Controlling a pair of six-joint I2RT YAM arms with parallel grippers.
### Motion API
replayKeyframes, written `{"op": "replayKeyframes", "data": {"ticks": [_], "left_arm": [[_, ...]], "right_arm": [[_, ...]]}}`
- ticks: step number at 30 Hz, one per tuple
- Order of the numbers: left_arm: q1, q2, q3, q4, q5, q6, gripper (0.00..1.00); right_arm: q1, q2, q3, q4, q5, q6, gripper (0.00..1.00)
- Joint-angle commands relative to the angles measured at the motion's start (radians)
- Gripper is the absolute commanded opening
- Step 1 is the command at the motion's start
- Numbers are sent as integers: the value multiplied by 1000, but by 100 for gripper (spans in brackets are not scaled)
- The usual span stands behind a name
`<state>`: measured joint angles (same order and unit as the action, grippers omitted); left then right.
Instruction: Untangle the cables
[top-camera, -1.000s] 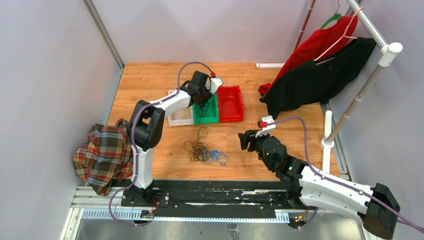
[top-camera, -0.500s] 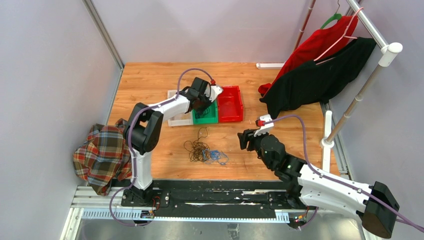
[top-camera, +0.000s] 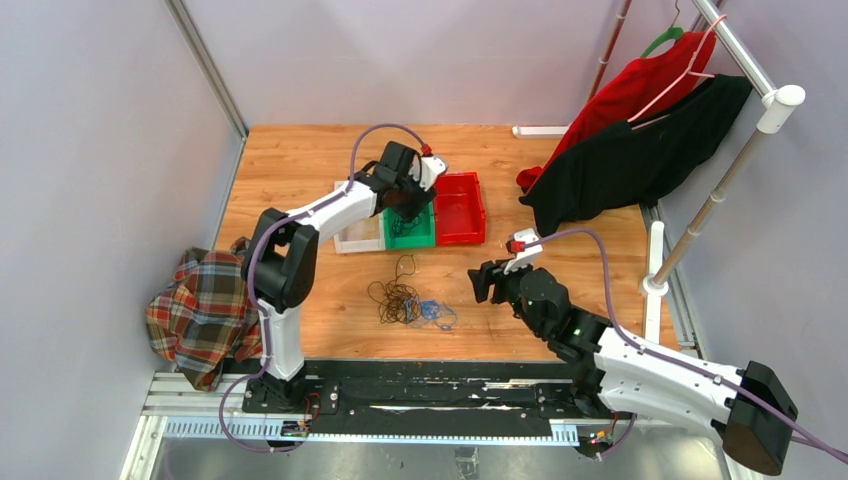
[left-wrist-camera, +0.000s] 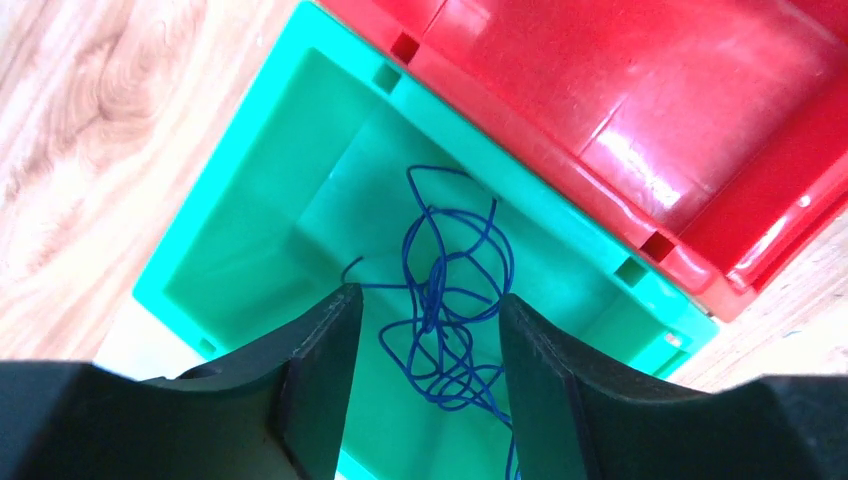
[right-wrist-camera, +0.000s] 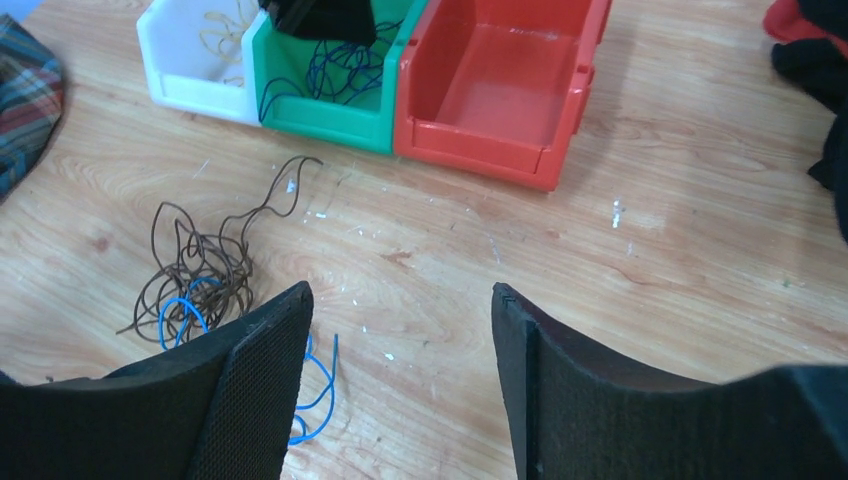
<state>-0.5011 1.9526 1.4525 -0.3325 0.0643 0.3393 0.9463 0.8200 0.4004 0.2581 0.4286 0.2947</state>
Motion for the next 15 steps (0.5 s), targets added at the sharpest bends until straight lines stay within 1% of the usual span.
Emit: {"op": "replayKeyframes", "data": {"ticks": [1,2,3,6,7,11,15], "left_arm": [[-4,-35,65,-64,66,7,59],[-4,-48,76,-101,81,8,61],[-4,-62,86,-131,97,11,68],[-4,-118,100,-222,156,23,95],[-4,-140,101,-250,172,29,99],[-4,-237,69,-323,200,37,98],[-2,-353,0,-348,205,18,98]], "right_arm": [[-21,35,15,-10,-80,-15,66],[-20,53,15,-12,-98,-18,67],[-21,72,16,-13,-118,-23,67],[-21,133,11,12,-196,-25,67],[-21,159,8,27,-229,-28,67],[-20,282,37,68,-380,-55,66],[-17,440,114,72,-529,-97,65]]}}
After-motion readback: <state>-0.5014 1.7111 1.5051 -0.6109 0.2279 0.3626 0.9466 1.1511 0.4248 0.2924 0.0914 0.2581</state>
